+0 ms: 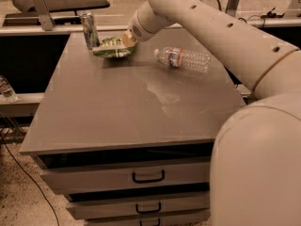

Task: Move green jalapeno chip bag near redbull can

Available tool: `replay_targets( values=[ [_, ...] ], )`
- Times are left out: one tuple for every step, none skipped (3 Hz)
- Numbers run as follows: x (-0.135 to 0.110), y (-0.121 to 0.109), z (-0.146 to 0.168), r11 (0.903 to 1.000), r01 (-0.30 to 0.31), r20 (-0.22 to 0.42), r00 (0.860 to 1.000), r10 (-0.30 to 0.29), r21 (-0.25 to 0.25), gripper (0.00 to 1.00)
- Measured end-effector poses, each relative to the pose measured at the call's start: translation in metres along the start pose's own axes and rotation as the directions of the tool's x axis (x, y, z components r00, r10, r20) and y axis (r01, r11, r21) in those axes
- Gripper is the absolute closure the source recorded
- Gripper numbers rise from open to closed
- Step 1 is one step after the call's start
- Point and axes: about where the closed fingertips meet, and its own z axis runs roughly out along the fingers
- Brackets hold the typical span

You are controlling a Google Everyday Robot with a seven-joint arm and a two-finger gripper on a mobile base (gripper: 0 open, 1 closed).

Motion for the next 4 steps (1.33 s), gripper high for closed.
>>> replay_targets(
  values=[
    [-0.003,0.001,0.016,0.9995,-0.014,-0.010,1.000,0.013,-0.027,0.59],
    [-0.002,0.004,0.023,0.9988,-0.021,-0.013,1.000,0.021,-0.044,0.36],
    [-0.002,0.006,0.021,0.9981,-0.021,-0.010,1.000,0.021,-0.058,0.13],
    [-0.003,0.013,0.002,0.9935,-0.002,0.045,0.999,0.007,-0.114,0.00]
  ],
)
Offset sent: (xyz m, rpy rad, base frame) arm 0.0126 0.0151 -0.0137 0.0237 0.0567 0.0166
